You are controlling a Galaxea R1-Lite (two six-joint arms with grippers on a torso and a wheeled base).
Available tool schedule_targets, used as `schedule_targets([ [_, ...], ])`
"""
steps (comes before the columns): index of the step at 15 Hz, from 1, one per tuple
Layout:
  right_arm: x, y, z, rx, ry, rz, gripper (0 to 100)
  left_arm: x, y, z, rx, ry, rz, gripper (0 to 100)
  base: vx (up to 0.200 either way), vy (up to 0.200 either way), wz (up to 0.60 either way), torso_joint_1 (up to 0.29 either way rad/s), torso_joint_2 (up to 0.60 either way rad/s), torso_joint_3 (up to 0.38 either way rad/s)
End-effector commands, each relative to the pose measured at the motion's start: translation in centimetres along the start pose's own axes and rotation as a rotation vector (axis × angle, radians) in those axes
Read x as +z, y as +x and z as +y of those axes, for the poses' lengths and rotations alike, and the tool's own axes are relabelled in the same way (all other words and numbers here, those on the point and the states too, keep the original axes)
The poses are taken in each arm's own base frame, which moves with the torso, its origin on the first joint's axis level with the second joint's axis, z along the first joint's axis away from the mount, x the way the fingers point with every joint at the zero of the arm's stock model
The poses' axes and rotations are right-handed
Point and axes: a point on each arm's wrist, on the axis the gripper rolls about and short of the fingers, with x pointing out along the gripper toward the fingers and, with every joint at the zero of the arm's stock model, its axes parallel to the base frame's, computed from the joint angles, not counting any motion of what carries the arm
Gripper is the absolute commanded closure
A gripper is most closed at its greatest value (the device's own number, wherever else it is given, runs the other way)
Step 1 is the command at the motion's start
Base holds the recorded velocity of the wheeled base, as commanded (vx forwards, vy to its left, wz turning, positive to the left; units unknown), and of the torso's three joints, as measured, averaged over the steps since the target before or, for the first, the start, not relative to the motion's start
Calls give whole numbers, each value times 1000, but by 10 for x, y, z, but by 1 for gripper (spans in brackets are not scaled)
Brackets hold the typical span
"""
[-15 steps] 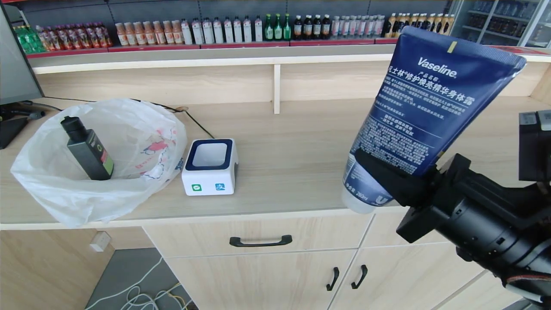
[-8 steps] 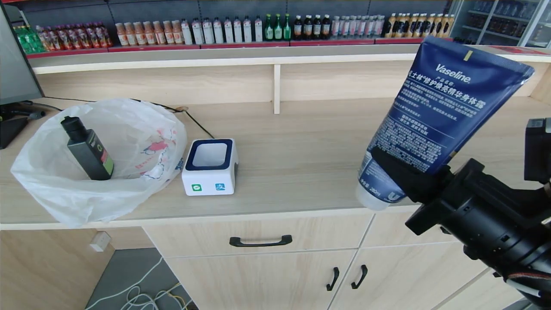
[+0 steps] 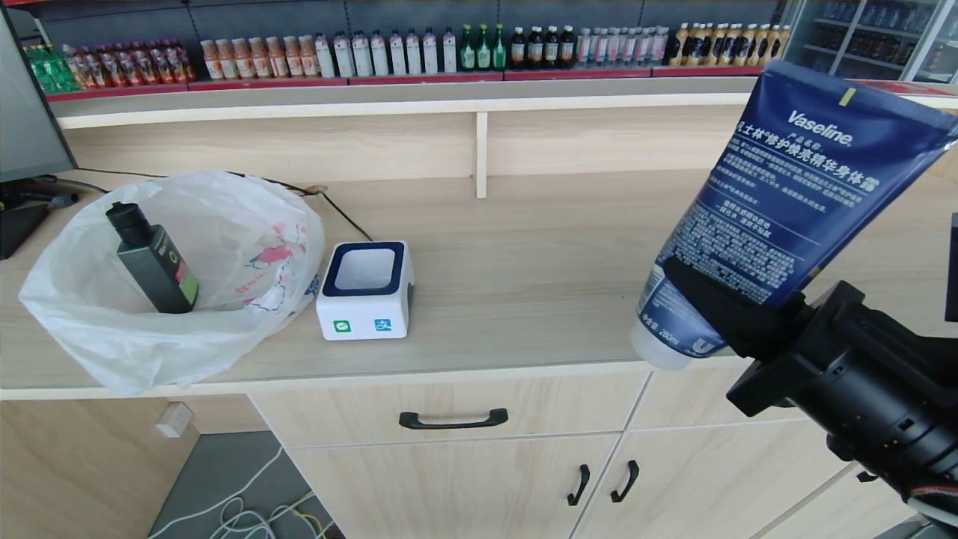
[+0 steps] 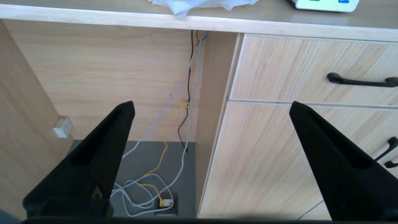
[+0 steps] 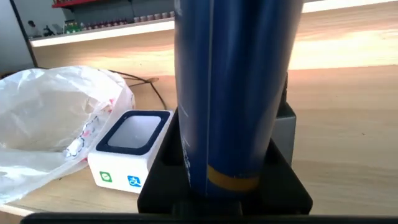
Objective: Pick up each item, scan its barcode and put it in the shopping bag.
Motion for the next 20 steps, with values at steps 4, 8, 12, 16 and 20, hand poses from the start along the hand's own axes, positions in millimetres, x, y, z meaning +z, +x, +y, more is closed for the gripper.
schedule_targets([
  [4, -1, 2, 0, 3, 0, -1, 100, 0, 0, 0, 0, -2, 0, 0, 0, 50, 0, 2, 1, -1],
  [8, -1, 3, 0, 3, 1, 1, 100, 0, 0, 0, 0, -2, 0, 0, 0, 200, 0, -1, 2, 2],
  [12, -1, 3, 0, 3, 0, -1, 100, 0, 0, 0, 0, -2, 0, 0, 0, 200, 0, 10, 6, 2],
  [16, -1, 0, 1, 5, 2, 2, 100, 0, 0, 0, 0, -2, 0, 0, 0, 200, 0, -4, -4, 1],
  [20, -3, -1, 0, 4, -1, 12, 100, 0, 0, 0, 0, -2, 0, 0, 0, 200, 0, 2, 1, 2],
])
